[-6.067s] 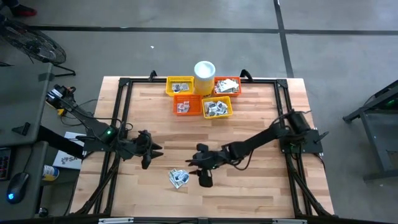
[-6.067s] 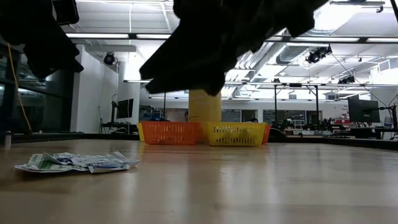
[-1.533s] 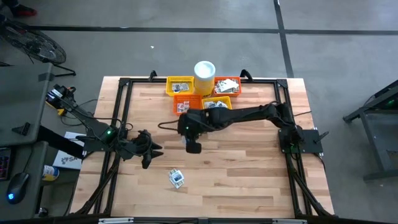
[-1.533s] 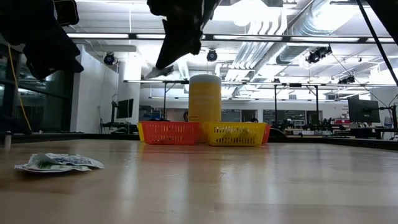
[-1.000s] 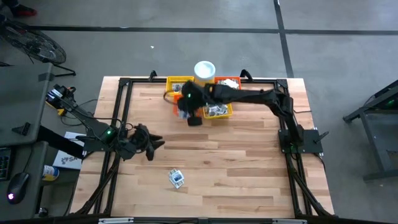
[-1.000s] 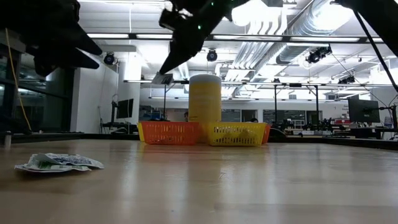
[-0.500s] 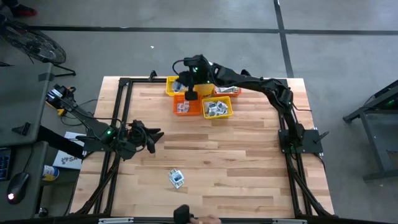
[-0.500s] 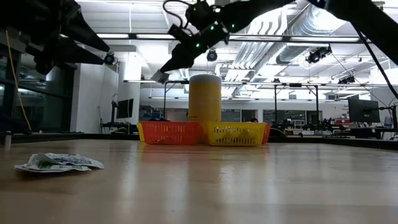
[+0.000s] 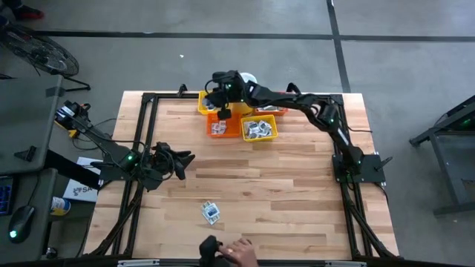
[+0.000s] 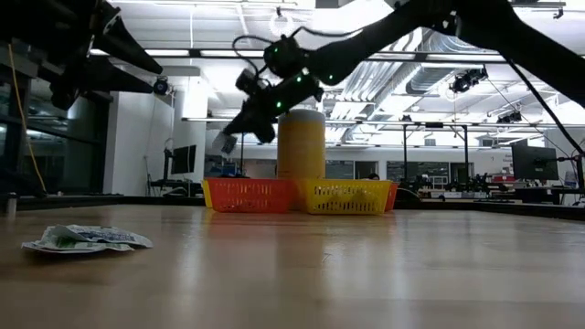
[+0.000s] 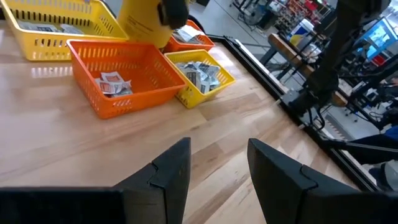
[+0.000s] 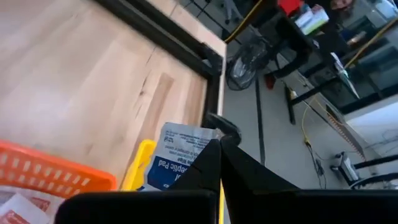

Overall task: Pick & Place First Aid Supplies
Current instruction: Put the blue alcohol pad into the top yellow basket

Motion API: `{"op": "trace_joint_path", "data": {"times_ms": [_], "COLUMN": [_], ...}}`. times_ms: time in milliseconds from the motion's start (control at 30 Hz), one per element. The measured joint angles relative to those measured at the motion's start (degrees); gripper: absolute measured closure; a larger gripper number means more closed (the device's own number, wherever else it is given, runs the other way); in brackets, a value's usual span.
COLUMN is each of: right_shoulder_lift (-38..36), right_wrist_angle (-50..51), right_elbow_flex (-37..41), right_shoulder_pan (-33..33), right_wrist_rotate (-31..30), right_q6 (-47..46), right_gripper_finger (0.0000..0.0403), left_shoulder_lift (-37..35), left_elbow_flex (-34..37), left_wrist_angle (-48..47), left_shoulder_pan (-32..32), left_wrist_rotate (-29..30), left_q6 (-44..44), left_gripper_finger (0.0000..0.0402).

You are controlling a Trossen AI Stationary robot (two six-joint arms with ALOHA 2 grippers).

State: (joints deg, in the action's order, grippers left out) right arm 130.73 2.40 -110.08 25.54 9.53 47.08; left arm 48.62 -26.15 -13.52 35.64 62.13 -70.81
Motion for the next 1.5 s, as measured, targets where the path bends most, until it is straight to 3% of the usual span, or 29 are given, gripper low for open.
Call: {"op": "trace_joint_path", "data": {"times_ms": [167,300,600,733,1000,1133,1300,1500], "right_shoulder_lift": [2.7,4.0,4.1,4.1,4.1,3.9,3.0,2.8], "right_wrist_angle": [-1.0,-2.3,-1.4,-1.4,-2.6,-6.2,-7.6,-7.2], "right_elbow_flex": [0.0,0.0,0.0,0.0,0.0,0.0,-1.4,-4.6], "right_shoulder_pan": [0.1,0.1,-0.1,-0.2,-0.2,-1.4,-4.4,-8.7], "right_wrist_rotate": [-0.8,-5.2,-11.9,-13.8,-14.7,-18.7,-22.0,-30.4], "right_q6": [5.1,11.4,16.0,16.0,13.6,11.5,8.3,5.8], "right_gripper_finger": [0.0403,0.0403,0.0396,0.0369,0.0273,0.0238,0.0223,0.0221], "left_shoulder_lift": [0.0,0.0,0.0,0.0,0.0,0.0,0.0,0.0], "left_elbow_flex": [0.0,0.0,0.0,0.0,0.0,0.0,0.0,0.0], "left_wrist_angle": [0.0,0.0,0.0,0.0,0.0,-0.1,-0.1,-0.2], "left_shoulder_pan": [0.0,0.0,0.0,0.0,0.0,0.0,0.0,0.0], "left_wrist_rotate": [0.1,0.1,-0.4,-1.3,-3.2,-4.0,-5.7,-8.4], "left_q6": [-0.1,-0.1,-0.1,-0.1,0.0,0.0,0.0,0.4], "left_gripper_finger": [0.0244,0.0244,0.0244,0.0244,0.0244,0.0244,0.0244,0.0244]}}
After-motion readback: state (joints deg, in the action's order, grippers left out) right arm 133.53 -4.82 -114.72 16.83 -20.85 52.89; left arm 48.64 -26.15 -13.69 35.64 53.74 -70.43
